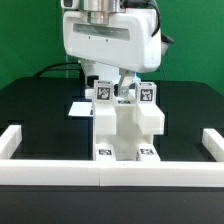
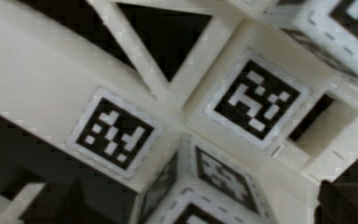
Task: Assemble chair
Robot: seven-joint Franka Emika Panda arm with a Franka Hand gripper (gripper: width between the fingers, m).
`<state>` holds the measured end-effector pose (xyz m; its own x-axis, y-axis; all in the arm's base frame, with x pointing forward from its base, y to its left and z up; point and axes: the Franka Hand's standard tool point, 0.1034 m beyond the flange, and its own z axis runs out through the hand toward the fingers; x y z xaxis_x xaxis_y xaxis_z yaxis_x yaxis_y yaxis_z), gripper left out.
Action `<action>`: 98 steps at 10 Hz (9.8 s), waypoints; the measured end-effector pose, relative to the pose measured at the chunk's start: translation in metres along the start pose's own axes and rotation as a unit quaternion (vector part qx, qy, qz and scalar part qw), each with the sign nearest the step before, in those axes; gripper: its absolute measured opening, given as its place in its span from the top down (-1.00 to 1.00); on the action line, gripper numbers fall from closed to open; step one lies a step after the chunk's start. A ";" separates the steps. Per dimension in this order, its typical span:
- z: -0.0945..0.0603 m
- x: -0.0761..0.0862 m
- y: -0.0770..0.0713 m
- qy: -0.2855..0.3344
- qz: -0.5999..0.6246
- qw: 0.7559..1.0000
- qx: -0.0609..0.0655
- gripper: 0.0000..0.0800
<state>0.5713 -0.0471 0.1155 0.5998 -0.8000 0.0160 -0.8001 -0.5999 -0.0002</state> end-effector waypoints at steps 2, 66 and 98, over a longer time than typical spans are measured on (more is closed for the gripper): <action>0.000 0.000 0.000 0.000 -0.108 0.994 0.000 -0.62; 0.001 0.004 0.002 -0.011 -0.420 0.907 -0.004 -0.62; 0.002 0.000 0.000 -0.011 0.189 0.982 -0.009 -0.53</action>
Offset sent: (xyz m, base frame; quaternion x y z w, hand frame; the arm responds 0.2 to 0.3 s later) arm 0.0049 -0.0032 0.0012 -0.0086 0.0087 -0.2312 0.9728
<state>0.5716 -0.0472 0.1135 0.2593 -0.9658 -0.0031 -0.9657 -0.2593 0.0159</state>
